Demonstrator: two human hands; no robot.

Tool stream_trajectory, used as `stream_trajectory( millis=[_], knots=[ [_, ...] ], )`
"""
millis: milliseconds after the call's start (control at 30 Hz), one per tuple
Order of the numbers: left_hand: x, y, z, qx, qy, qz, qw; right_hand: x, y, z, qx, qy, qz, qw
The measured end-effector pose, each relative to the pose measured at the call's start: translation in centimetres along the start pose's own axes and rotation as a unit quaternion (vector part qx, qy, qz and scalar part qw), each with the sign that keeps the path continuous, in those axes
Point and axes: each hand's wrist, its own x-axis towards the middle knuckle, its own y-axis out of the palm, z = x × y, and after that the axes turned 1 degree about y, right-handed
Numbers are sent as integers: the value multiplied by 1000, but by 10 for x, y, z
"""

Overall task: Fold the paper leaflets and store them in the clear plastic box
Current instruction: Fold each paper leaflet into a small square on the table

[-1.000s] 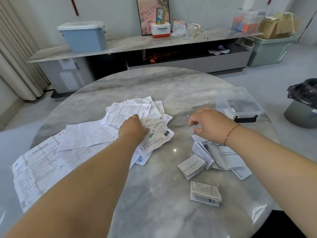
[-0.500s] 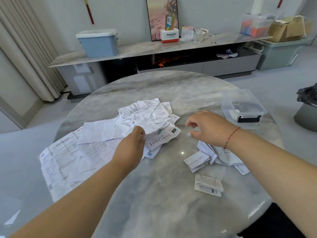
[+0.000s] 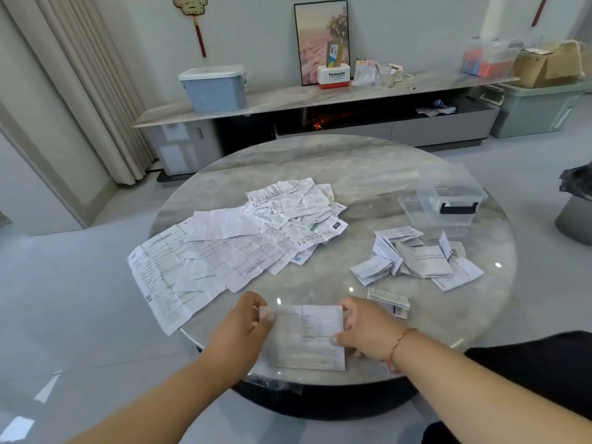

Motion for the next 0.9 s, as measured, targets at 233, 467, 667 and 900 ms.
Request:
stream_trajectory(
  millis=[233,467,667,900],
  knots=[
    [-46,63,10,304,317,-29,898,-23,31,-4,242,114,-104,958],
    [-32,66,35,224,389,-41,893,-49,-5,0,-2,-122,-159,980],
    [-32,59,32,1,187,-50,981,-39,-2,-20,-25,-146,51,988],
    [-22,68,17,42,74,-158,984,-10,20,-14,14,-57,-138,989]
  ],
)
